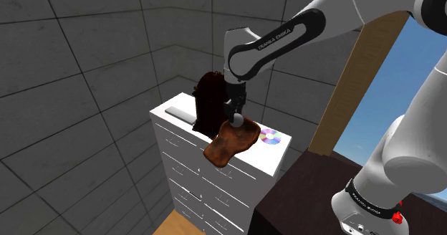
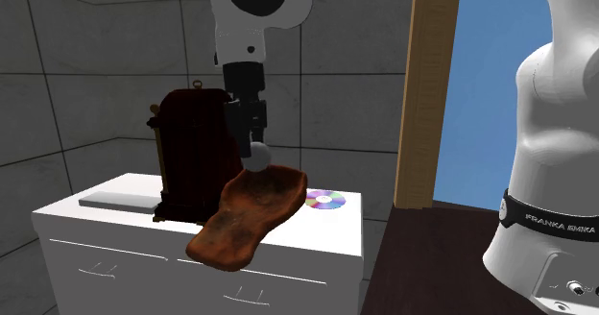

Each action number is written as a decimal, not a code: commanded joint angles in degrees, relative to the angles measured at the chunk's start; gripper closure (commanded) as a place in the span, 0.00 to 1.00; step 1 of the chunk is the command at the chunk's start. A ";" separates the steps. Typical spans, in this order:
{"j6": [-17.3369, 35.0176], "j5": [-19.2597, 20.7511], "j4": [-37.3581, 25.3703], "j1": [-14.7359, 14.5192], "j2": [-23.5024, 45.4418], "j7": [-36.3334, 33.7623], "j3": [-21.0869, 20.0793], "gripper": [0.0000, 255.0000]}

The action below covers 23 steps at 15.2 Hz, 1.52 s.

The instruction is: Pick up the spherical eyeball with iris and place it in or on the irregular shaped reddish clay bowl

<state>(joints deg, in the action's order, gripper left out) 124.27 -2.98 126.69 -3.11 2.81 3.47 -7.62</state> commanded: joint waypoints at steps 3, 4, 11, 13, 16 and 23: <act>3.04 0.19 1.17 -0.03 1.85 -0.01 0.01 1.00; 3.72 0.24 1.41 -0.04 2.29 -0.03 0.01 1.00; 3.72 0.24 1.41 -0.04 2.29 -0.03 0.01 1.00; 3.72 0.24 1.41 -0.04 2.29 -0.03 0.01 0.00; 3.72 0.24 1.41 -0.04 2.29 -0.02 0.01 0.00; -3.50 -0.02 -2.43 0.20 -1.10 0.21 0.15 0.00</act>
<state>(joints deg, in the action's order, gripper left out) 121.83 -3.00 124.95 -2.90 2.00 3.75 -7.45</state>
